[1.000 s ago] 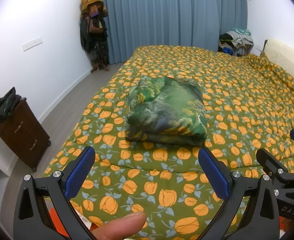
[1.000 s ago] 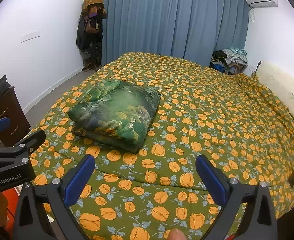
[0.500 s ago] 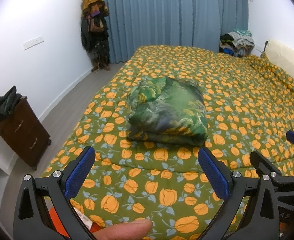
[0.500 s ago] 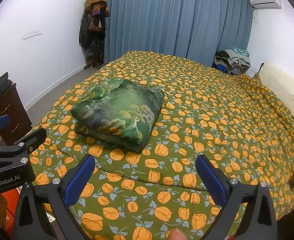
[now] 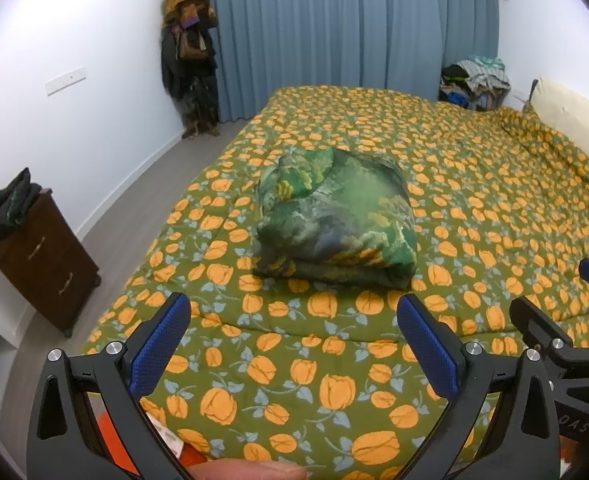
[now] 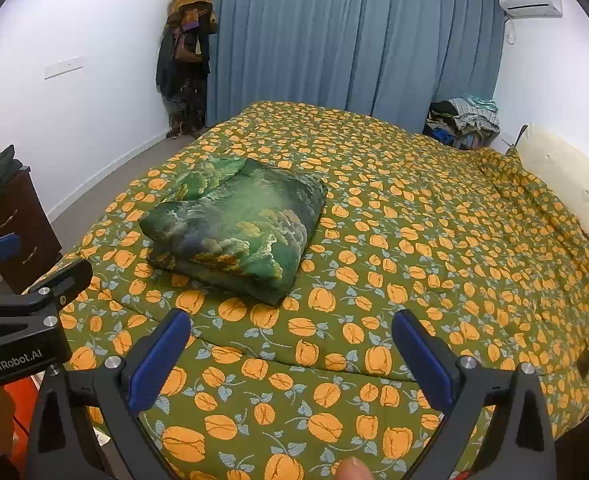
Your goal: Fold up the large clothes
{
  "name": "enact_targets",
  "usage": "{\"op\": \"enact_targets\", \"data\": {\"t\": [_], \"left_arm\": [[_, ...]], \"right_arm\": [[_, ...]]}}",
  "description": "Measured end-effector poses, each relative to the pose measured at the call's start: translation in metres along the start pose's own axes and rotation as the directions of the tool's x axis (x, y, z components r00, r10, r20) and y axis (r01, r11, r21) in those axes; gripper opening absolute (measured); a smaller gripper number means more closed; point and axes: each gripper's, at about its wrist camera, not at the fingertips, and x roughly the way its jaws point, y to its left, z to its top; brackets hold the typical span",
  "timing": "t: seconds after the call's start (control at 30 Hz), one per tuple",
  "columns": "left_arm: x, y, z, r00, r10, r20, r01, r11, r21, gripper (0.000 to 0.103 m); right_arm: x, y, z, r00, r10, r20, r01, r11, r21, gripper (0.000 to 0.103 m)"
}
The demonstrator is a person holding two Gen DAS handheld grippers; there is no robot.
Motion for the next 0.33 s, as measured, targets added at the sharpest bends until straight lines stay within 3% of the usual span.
{"op": "enact_targets", "data": {"t": [0.33], "left_arm": [[-0.0014,-0.0036,-0.0027,1.000,-0.001,-0.004,0.001,1.000,0.003,0.102]], "right_arm": [[0.0000,-0.0021,-0.0004,1.000,0.001,-0.001,-0.001,1.000,0.001,0.102]]}}
